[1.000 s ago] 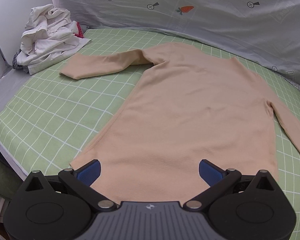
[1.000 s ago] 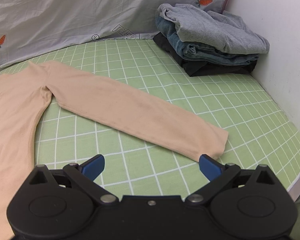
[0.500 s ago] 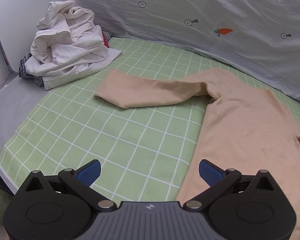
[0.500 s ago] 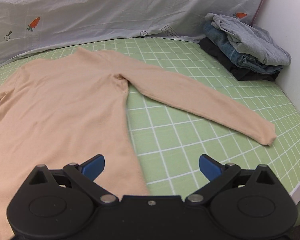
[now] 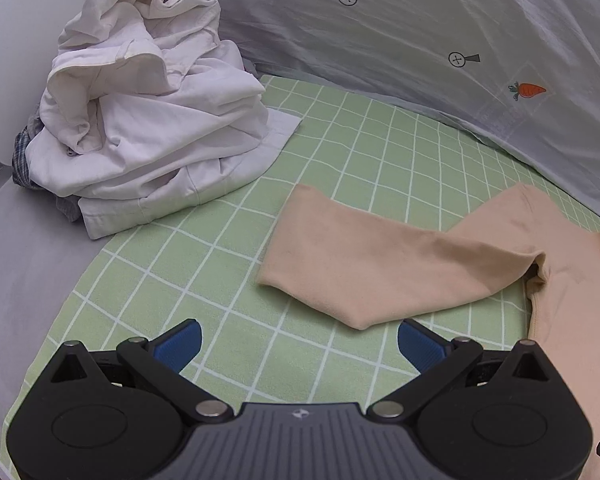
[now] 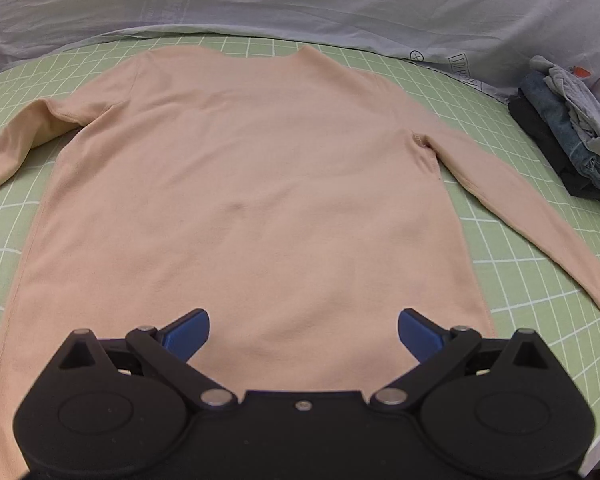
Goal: Fold clothes
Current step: 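Grasp the sleeve cuff with the left gripper and lift it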
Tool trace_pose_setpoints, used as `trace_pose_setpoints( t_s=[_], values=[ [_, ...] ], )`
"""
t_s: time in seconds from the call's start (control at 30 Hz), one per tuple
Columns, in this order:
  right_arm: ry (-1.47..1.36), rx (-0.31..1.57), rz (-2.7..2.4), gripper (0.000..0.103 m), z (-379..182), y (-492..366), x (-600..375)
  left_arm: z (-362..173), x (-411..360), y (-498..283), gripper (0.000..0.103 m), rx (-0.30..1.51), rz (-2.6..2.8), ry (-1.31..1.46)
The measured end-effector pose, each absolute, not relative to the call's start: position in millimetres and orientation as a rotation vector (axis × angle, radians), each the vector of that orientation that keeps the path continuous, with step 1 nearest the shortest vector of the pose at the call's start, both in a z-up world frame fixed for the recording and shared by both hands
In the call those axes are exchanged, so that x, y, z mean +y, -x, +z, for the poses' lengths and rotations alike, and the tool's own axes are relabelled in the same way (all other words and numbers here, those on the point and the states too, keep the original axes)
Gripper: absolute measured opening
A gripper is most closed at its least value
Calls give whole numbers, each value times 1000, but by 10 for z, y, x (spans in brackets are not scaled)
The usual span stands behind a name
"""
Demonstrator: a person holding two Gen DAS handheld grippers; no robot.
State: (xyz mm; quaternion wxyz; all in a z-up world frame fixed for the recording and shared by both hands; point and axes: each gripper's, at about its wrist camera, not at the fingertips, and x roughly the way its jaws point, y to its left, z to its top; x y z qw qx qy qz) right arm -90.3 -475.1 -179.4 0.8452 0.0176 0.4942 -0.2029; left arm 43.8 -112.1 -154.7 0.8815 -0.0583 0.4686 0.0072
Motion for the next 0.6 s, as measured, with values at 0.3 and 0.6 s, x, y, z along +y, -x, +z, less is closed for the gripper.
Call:
trace_pose_setpoints(
  t_s=[0.3,0.6],
  values=[
    [-105,1001,-494,103,-1911,557,-4790,-1699,-981,-970,84,987,-54,127],
    [-209,859,-476,103,-2037,592,-4846,-1821,-1031,-1236,59,997,-97,135]
  ],
)
